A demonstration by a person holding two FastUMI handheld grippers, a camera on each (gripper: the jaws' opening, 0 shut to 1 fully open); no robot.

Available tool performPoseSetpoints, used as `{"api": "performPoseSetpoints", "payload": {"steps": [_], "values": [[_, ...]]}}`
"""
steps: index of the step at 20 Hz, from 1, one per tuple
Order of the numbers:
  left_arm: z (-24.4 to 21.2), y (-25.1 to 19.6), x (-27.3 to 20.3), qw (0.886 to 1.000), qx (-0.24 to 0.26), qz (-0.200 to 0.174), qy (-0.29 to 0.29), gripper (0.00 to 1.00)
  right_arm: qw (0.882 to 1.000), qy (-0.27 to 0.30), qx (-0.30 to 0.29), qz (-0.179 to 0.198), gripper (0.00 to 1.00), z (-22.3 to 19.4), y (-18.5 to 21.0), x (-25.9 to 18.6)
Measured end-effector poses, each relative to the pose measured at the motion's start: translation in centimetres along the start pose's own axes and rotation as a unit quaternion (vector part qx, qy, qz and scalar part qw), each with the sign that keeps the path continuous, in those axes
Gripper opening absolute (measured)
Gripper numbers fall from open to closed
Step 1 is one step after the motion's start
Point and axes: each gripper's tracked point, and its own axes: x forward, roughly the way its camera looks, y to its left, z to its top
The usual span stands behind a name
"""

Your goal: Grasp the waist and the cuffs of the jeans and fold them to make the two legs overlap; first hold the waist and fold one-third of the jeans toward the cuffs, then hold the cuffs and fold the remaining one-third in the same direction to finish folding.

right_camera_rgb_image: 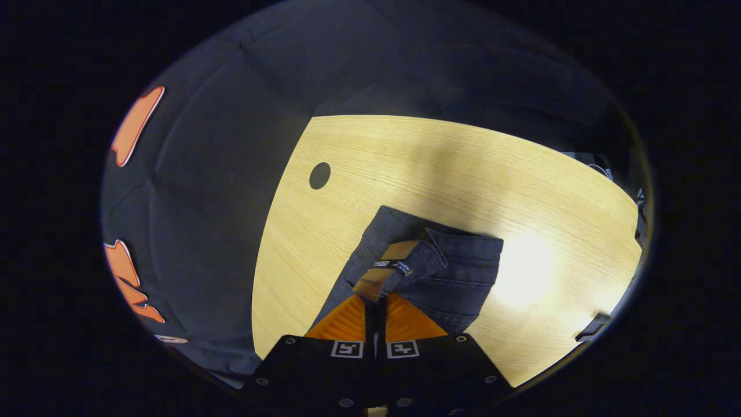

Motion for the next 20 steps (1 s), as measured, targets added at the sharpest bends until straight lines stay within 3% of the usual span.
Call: {"api": "performPoseSetpoints", "payload": {"steps": [5, 9, 14, 16, 17, 20], "values": [[0.1, 0.0, 2.5, 1.000, -0.022, 0.005, 0.020, 0.01, 1.000, 0.019, -0.007, -0.013, 0.01, 0.3, 0.5, 2.2], [0.7, -0.4, 3.6, 0.999, 0.019, 0.026, 0.025, 0.03, 0.999, 0.033, -0.009, -0.032, 0.02, 0.4, 0.7, 2.7], [1.3, -1.1, 3.3, 0.997, 0.060, 0.034, 0.029, 0.12, 0.998, 0.043, -0.010, -0.040, 0.04, 0.4, 0.9, 2.7], [1.5, -1.7, 3.0, 0.997, 0.075, 0.022, 0.017, 0.24, 0.999, 0.040, -0.011, -0.035, 0.10, 0.4, 1.2, 2.2], [1.8, -2.0, 2.7, 0.996, 0.082, 0.018, 0.006, 0.43, 0.999, 0.036, -0.013, -0.031, 0.12, 0.4, 1.4, 2.1], [4.2, -2.6, 1.0, 0.991, 0.124, 0.011, -0.047, 0.71, 0.999, 0.030, -0.013, -0.018, 0.22, 0.3, 2.0, 1.4]]}}
